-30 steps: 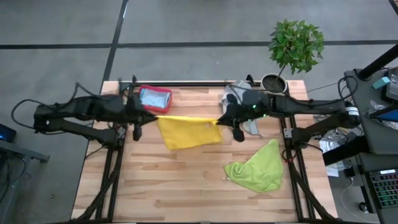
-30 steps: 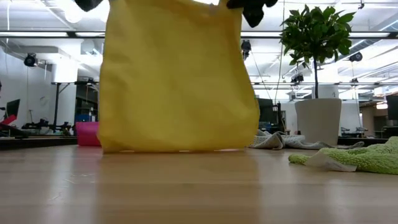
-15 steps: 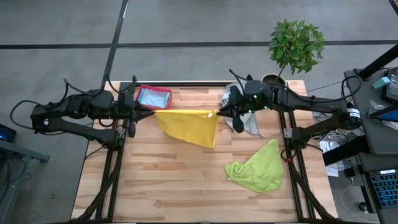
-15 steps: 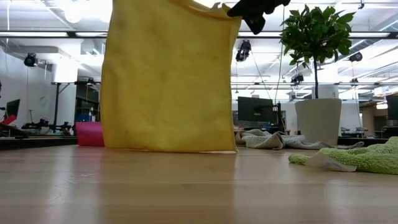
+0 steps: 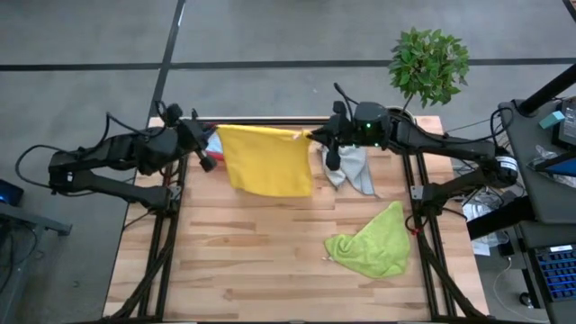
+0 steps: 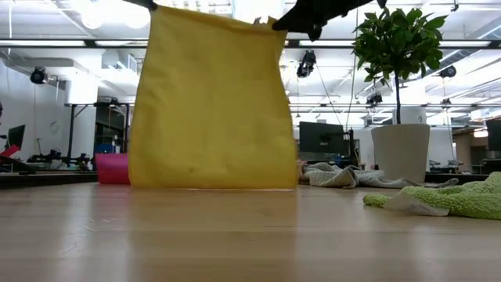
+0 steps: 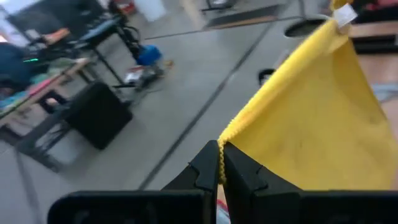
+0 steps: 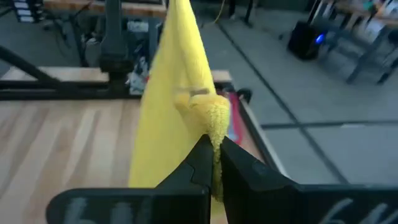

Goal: Fold microfiber towels
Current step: Fold the yellow microfiber cloth

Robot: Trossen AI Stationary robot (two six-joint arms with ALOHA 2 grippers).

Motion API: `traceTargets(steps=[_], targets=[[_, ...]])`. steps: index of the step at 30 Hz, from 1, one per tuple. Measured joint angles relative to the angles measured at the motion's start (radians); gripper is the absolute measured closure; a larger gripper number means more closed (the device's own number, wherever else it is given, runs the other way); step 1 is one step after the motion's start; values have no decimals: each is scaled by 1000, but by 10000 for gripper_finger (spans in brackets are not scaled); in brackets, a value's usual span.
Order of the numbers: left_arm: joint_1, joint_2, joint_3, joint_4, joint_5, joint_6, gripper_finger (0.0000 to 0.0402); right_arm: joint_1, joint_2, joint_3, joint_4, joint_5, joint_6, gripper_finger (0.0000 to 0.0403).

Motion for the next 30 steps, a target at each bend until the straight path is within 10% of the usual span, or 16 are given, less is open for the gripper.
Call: traceTargets(steps=[8, 30], targets=[[-56, -30, -27, -6, 157, -89, 402, 21, -32, 0, -113, -253, 91, 394], [-588, 342, -267, 224, 649, -735, 402, 504, -20, -388, 52, -311, 585, 394]])
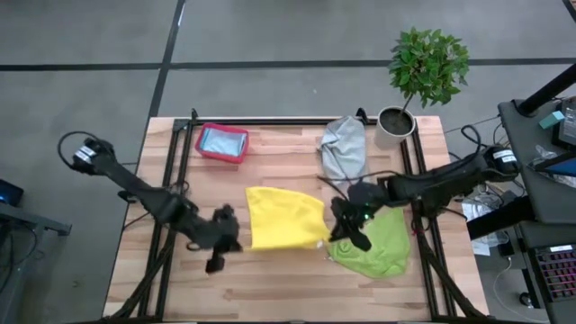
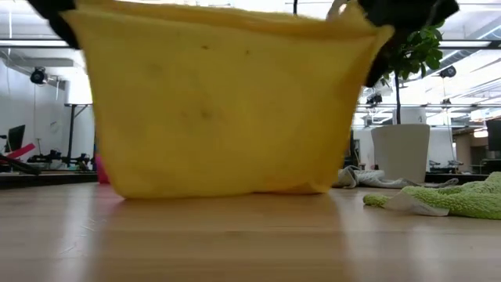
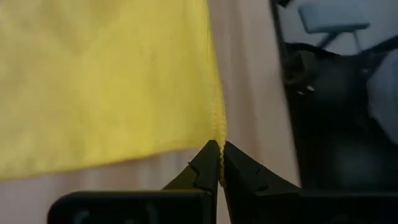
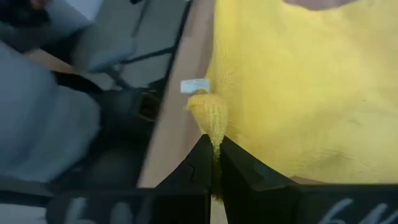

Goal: Fold microfiber towels
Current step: Fold the yellow microfiber cloth

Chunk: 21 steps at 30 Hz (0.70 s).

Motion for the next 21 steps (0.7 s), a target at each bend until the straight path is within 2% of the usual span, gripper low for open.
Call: traceTargets(steps=[5, 11, 13, 16, 19, 21], targets=[[-39, 121, 7, 131, 122, -106, 402, 71, 24, -32, 15, 6, 182, 394], [-35, 128, 43, 132, 126, -3, 402, 60, 32, -5, 5, -7, 123, 394], [-30, 84, 54, 110, 70, 47, 402, 38, 23, 12, -2, -7, 88, 394], [-29, -1, 70, 64, -65, 123, 402, -7, 9, 55, -26, 24, 13, 394], [-25, -106, 73, 1, -211, 208, 402, -75, -10, 134, -110, 184, -84, 394], [-10, -186, 75, -36, -285, 253, 402, -129, -14, 207, -176, 249, -173, 394]])
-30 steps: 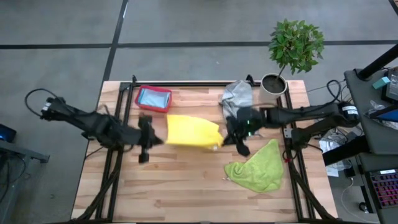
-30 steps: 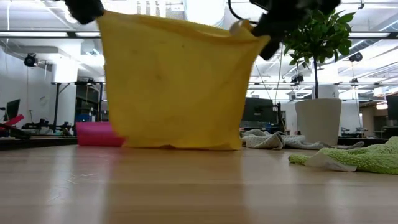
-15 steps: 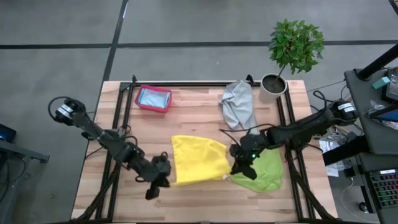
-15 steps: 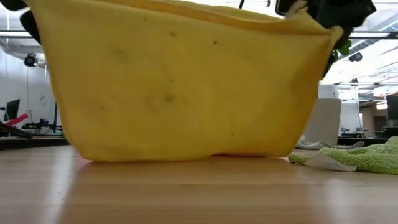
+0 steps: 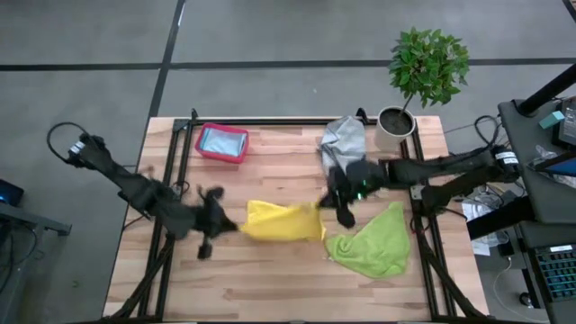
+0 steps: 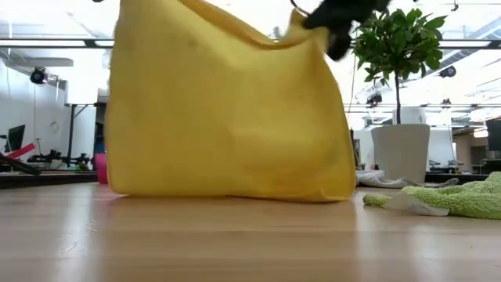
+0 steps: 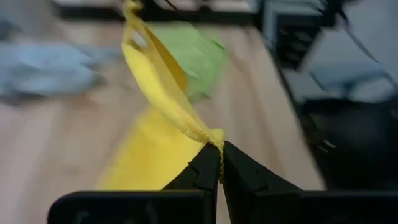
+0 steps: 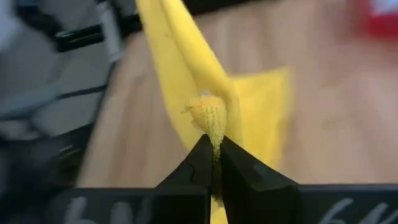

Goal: Fold microfiber towels
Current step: Fold the yellow microfiber cloth

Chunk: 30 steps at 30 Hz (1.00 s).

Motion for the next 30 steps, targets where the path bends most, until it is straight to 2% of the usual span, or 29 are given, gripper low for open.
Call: traceTargets(steps=[4, 9, 12, 14, 16, 21, 24, 27, 30], targets=[[24, -151, -1, -49, -207, 92, 402, -120, 10, 153, -84, 11, -129, 394], [53, -313, 5, -5, -432, 261, 402, -254, 50, 316, -162, 21, -295, 394], [64, -372, 11, 14, -479, 346, 402, -309, 86, 400, -199, -13, -380, 394], [64, -384, 11, 29, -480, 407, 402, -334, 113, 435, -195, 28, -413, 394], [66, -426, 11, 28, -501, 450, 402, -352, 146, 464, -182, 21, -473, 394], [66, -486, -11, 21, -500, 463, 402, -359, 227, 534, -236, -61, -540, 394], [66, -491, -36, 20, -439, 441, 402, -347, 251, 540, -301, -117, -554, 394], [65, -476, -66, 27, -317, 369, 401, -323, 262, 537, -389, -193, -545, 394], [65, -448, -113, 31, -138, 317, 401, -277, 266, 532, -462, -240, -528, 394]])
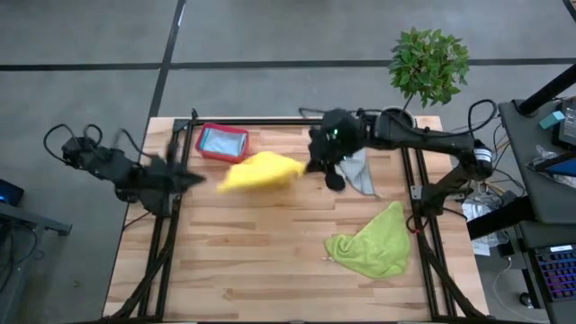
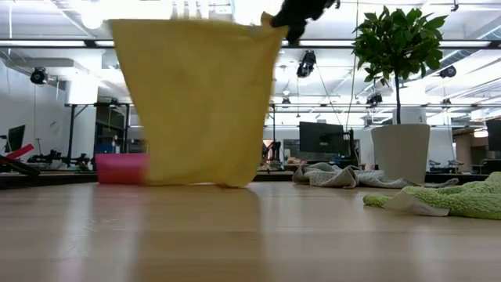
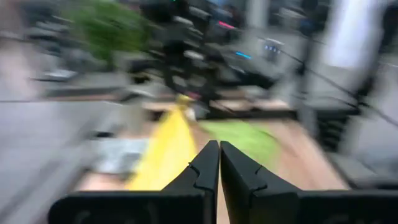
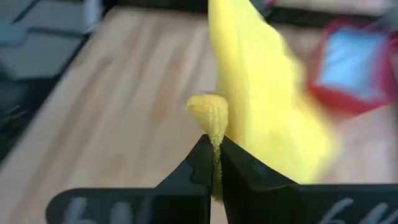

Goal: Fold microfiber towels
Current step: Fold the yellow microfiber cloth

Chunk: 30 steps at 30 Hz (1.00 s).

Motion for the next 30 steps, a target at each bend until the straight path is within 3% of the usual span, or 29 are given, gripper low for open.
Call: traceTargets(steps=[2, 4, 7, 11, 20, 24, 30], targets=[[-1, 34, -28, 35, 118, -30, 401, 35, 0, -11, -53, -6, 17, 394], [-7, 88, -54, 88, 143, -64, 401, 71, 1, -32, -55, -3, 43, 394], [-8, 162, -77, 132, 126, -101, 401, 112, 1, -51, -29, 22, 102, 394], [-4, 322, -79, 163, 19, -150, 401, 144, 3, -57, -27, 108, 162, 394], [16, 761, -74, 386, -19, -250, 397, 163, 28, -71, -10, 181, 295, 394], [25, 938, -74, 514, -17, -253, 360, 163, 43, -74, -13, 180, 286, 394], [75, 1108, -64, 712, -17, -220, 267, 163, 48, -78, -13, 179, 269, 394]])
